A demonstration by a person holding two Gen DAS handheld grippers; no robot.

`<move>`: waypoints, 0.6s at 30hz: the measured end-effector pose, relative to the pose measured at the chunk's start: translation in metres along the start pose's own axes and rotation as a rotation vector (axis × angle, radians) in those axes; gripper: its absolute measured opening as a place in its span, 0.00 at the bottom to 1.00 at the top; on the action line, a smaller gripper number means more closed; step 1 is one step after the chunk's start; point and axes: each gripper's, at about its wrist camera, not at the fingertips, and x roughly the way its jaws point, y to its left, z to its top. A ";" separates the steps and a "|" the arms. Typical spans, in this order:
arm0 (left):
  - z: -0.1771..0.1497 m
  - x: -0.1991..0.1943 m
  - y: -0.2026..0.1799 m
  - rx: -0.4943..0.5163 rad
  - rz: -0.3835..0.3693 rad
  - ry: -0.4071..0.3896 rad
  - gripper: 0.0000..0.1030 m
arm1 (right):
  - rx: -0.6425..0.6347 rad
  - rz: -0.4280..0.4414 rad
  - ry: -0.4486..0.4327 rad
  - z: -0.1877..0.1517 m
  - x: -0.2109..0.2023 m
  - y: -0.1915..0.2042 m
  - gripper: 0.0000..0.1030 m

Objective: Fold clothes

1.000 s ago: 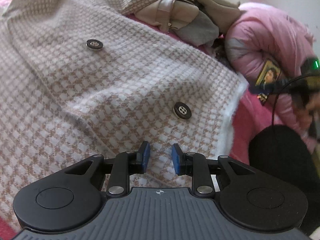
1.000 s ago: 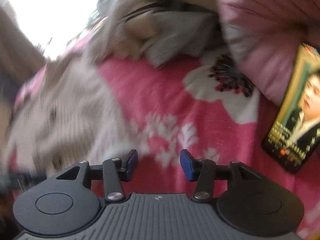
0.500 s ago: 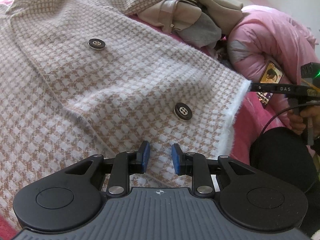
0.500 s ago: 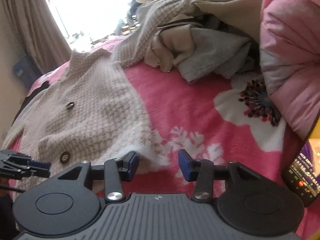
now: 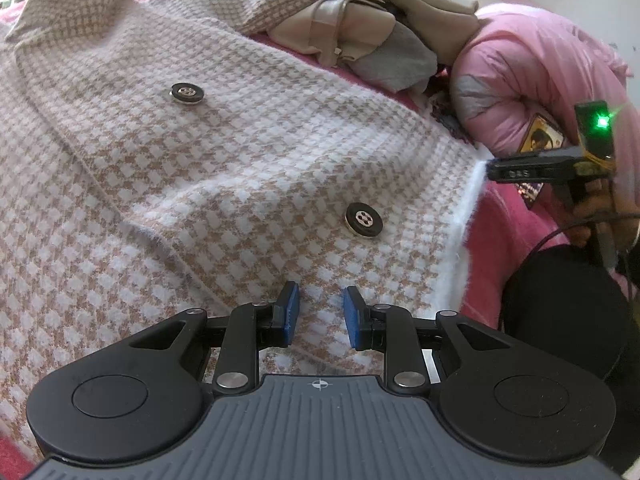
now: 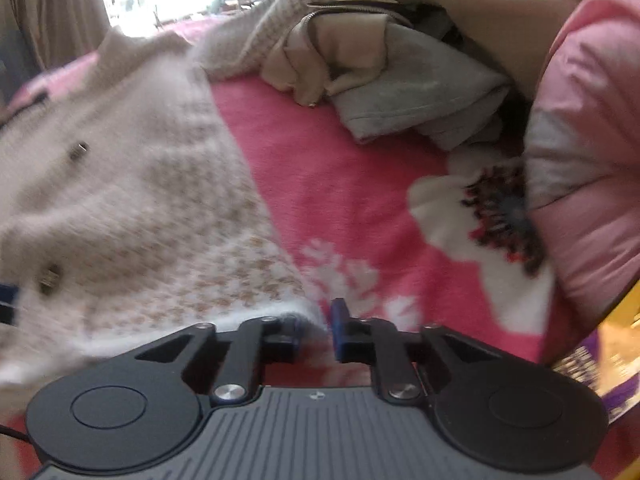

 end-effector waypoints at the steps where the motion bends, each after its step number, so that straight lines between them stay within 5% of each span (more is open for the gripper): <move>1: -0.001 0.000 -0.002 0.015 0.002 0.000 0.23 | -0.018 -0.017 -0.014 0.000 -0.001 0.001 0.13; 5: -0.003 0.002 -0.010 0.079 0.004 0.007 0.24 | -0.095 -0.064 -0.057 -0.001 -0.001 0.005 0.12; 9: -0.007 0.002 -0.014 0.117 0.018 0.008 0.24 | -0.187 -0.070 -0.061 -0.013 0.009 -0.006 0.49; 12: -0.009 0.002 -0.016 0.143 0.030 0.009 0.24 | -0.216 -0.030 -0.074 -0.017 -0.003 -0.023 0.64; 17: -0.009 0.001 -0.019 0.188 0.051 0.011 0.25 | -0.345 -0.135 -0.023 -0.024 -0.029 -0.037 0.63; 18: -0.009 0.002 -0.020 0.194 0.053 0.011 0.25 | -0.332 -0.160 -0.010 -0.024 -0.034 -0.045 0.56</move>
